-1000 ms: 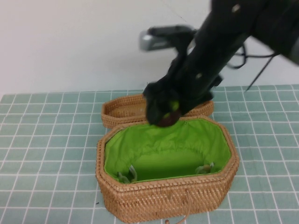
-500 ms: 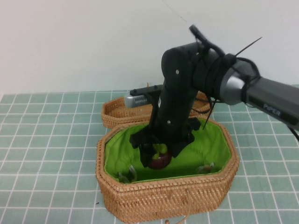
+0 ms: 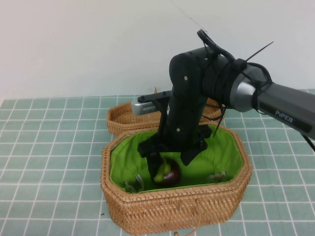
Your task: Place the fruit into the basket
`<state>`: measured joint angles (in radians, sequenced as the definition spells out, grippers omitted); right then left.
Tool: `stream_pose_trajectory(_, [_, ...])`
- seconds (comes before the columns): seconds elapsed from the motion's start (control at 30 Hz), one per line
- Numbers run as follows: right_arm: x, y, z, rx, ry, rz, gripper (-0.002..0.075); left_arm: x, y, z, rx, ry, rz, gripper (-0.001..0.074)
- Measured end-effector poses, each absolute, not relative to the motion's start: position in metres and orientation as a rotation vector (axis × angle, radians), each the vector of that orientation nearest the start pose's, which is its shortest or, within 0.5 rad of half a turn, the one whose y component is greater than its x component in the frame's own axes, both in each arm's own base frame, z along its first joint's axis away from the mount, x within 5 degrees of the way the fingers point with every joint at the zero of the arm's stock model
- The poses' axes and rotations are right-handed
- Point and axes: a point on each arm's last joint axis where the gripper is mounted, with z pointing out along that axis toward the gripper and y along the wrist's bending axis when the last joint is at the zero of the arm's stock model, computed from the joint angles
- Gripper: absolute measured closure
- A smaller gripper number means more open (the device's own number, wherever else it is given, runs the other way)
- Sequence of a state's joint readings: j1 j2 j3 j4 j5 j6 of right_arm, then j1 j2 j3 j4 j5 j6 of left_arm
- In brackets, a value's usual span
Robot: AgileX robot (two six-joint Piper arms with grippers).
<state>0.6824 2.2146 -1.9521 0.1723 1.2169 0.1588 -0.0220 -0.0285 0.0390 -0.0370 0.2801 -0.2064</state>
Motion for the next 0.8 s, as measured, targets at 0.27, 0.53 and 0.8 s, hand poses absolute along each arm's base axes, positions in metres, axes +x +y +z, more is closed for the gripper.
stream_pose_trajectory(0.27, [0.353, 0.307, 0.216, -0.726, 2.941, 0.36, 0.0062, 0.054, -0.002, 0.176, -0.188, 1.768, -0.2, 0.0735])
stream_pose_trajectory(0.53, [0.351, 0.307, 0.26, -0.747, 2.814, 0.439, 0.0345, 0.054, -0.002, 0.176, -0.188, 1.77, -0.2, 0.0734])
stream_pose_trajectory(0.8, [0.334, 0.274, 0.359, -0.747, 2.533, 0.312, 0.0692, 0.054, -0.002, 0.176, -0.188, 1.77, -0.2, 0.0734])
